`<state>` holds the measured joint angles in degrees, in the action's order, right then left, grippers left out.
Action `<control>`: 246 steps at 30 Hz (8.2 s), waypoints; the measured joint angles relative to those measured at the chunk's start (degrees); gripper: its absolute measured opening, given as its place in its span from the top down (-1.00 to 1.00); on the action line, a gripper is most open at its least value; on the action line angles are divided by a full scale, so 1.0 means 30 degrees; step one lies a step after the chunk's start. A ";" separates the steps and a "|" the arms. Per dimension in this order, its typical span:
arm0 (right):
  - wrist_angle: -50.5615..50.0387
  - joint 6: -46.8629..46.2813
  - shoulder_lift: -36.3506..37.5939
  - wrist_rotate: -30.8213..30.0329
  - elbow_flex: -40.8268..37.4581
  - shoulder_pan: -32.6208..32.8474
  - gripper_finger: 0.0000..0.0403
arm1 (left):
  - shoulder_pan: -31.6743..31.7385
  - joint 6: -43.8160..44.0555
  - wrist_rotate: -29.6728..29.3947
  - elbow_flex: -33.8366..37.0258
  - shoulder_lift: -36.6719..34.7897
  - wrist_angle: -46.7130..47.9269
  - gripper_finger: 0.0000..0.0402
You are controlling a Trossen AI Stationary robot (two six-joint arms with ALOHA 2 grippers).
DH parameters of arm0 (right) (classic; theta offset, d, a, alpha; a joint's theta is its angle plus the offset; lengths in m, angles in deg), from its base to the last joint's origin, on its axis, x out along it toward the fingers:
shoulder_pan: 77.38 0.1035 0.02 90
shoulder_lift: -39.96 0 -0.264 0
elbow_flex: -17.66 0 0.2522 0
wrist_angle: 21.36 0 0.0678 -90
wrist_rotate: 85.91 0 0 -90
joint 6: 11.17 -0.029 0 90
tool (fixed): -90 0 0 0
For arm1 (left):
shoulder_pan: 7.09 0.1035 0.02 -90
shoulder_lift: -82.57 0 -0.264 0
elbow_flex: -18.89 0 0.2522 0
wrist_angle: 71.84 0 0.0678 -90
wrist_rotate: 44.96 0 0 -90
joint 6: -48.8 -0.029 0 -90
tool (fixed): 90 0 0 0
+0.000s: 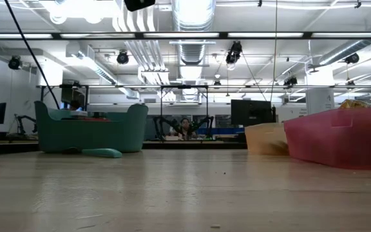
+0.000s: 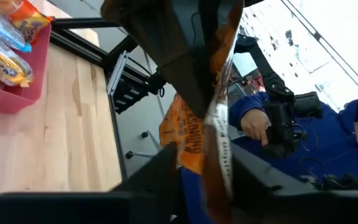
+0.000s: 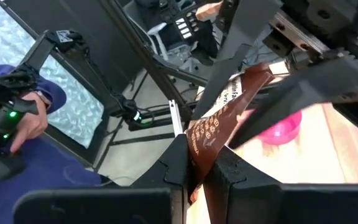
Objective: Pick & Place Food Item
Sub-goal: Put the orange seasoning spice bag into the green bin, then put the light blue spoon into the orange bin
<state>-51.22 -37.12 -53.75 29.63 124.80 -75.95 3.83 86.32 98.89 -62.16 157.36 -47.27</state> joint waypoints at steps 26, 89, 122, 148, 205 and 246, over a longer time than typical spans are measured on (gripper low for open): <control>-0.0213 -0.1612 0.0070 -0.0142 -0.0015 -0.0215 -0.14 | 0.0171 0.2142 -0.1150 -0.0111 -0.1080 0.1840 1.00; -0.4146 -0.3224 0.3075 -0.8561 -0.0276 0.1230 -0.27 | 0.8036 -0.3611 -1.8461 0.2551 0.3488 0.9609 1.00; -0.4189 -0.2445 0.3075 -0.8536 -0.0270 0.1282 -0.27 | 0.7251 -0.2342 -1.9229 0.4954 0.2885 0.8005 0.87; -0.4583 -0.2357 0.3075 -0.8531 -0.0270 0.1282 -0.27 | 0.7073 -0.6910 -1.3887 0.4291 -0.2165 1.0515 -0.40; -0.4452 -0.3239 0.3104 -0.8480 -0.0270 0.2069 -0.27 | 0.0270 -1.8876 -1.9090 1.0295 0.1596 0.8376 -0.08; -0.4565 -0.2416 0.3104 -0.8466 -0.0270 0.2069 -0.27 | 0.0051 -1.5583 -1.5446 0.8841 0.2394 0.8958 0.91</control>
<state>-64.92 -44.36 -44.44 4.23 123.99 -69.74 3.98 39.57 52.55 -35.63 164.54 -20.40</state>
